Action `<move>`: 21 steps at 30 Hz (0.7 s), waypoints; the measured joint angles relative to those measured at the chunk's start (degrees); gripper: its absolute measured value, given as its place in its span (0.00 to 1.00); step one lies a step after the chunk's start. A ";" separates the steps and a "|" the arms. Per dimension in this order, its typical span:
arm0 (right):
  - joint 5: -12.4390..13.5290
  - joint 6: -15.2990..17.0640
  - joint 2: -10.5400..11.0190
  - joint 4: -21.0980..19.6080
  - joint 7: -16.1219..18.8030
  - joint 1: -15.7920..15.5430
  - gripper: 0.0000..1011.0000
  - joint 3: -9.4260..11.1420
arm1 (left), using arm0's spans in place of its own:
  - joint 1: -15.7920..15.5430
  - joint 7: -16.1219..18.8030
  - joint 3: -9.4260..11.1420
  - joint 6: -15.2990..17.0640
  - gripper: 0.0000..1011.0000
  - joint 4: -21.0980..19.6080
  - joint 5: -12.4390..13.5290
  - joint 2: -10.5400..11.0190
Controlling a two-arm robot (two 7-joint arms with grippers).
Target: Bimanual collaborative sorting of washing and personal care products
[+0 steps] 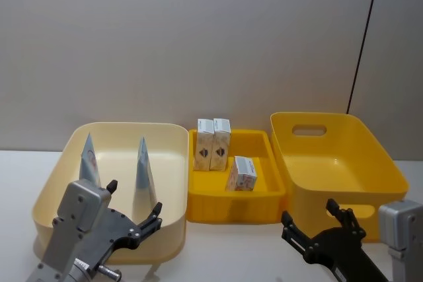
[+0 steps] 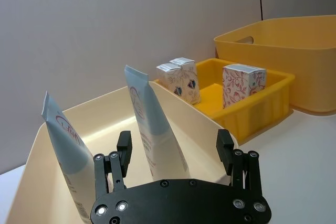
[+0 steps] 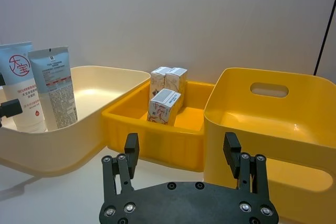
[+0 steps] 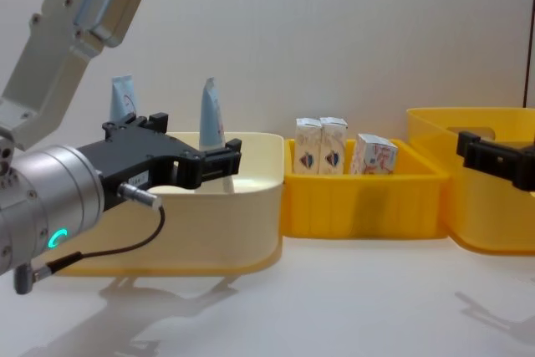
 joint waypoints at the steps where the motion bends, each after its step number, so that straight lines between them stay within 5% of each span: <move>1: 0.00 0.00 0.00 0.00 0.00 0.00 0.99 0.00 | 0.00 0.00 0.00 0.00 0.99 0.00 0.00 0.00; 12: 0.09 1.25 -0.94 -0.19 -0.21 1.06 0.99 -0.14 | 0.00 0.00 0.00 0.00 0.99 0.00 0.00 0.00; 21: 1.57 7.80 -4.40 -1.00 -1.67 4.52 0.99 -1.11 | 0.00 0.00 0.00 0.00 0.99 0.00 0.00 0.00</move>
